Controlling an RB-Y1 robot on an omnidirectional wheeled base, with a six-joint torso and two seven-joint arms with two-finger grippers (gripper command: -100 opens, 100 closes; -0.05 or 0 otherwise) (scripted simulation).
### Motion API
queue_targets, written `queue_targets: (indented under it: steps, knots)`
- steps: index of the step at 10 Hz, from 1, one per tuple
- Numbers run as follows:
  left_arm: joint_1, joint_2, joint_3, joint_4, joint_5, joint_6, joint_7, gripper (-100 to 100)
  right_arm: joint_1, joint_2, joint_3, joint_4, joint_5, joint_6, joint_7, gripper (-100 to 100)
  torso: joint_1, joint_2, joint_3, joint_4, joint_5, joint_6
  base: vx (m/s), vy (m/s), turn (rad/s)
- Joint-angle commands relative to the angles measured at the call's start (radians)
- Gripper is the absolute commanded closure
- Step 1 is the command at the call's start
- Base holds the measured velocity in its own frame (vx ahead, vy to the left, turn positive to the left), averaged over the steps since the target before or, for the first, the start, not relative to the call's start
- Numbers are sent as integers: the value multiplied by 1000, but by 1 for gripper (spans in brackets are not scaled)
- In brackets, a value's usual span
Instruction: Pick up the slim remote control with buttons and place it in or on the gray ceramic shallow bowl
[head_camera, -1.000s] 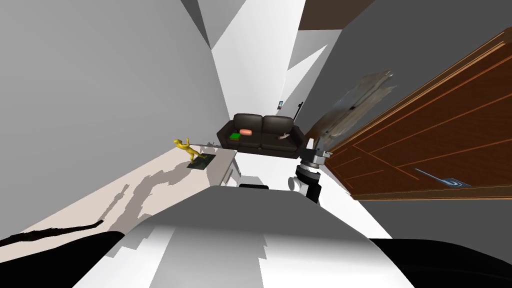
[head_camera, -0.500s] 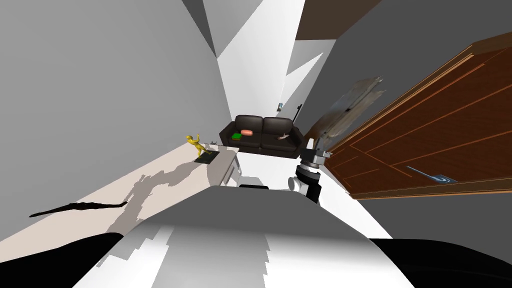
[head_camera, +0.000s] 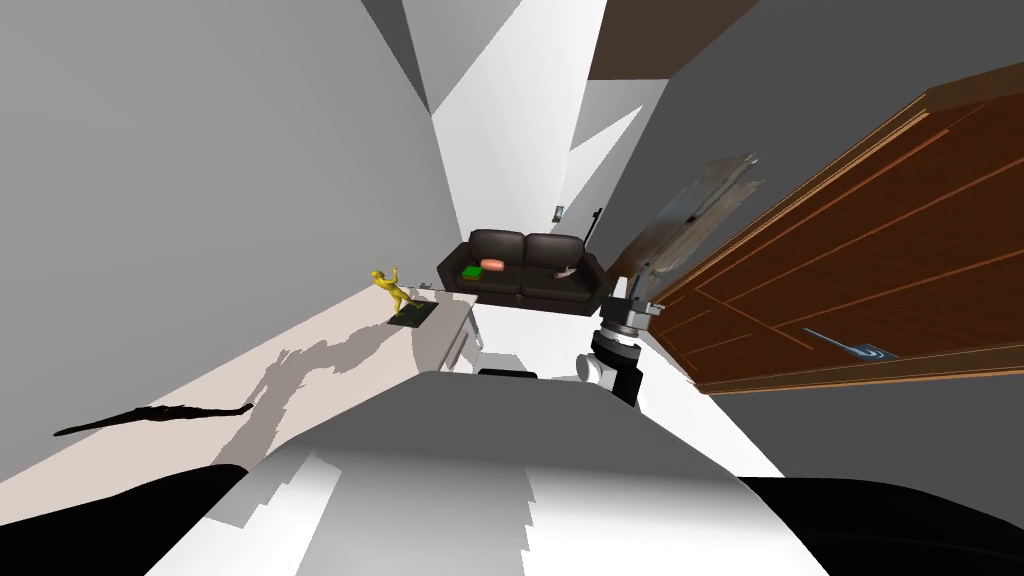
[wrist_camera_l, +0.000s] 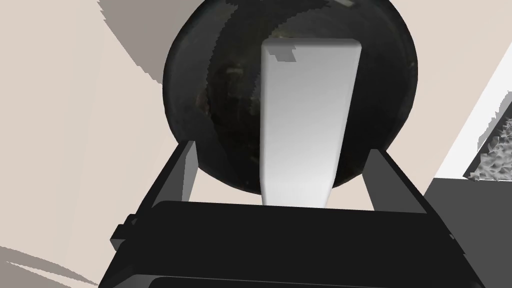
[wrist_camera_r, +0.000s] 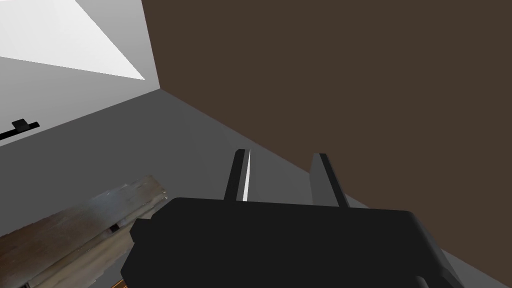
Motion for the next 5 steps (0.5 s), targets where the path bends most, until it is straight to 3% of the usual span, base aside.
queue_targets:
  steps: [1, 2, 5]
  knots:
    - [-10, 5, 12, -8, -9, 16, 34, -100, 0, 0, 0, 0, 0, 0, 0, 0, 0, 0, 0, 0, 0, 0, -106, -24, -80]
    - [-28, 16, 39, -25, -25, 47, 74, -100, 0, 0, 0, 0, 0, 0, 0, 0, -1, 2, 1, 1, 0, -1, -146, -38, -117]
    - [-46, 27, 67, -43, -41, 79, 145, -100, 0, 0, 0, 0, 0, 0, 0, 0, 0, 4, 3, 1, 0, 0, -114, -15, -80]
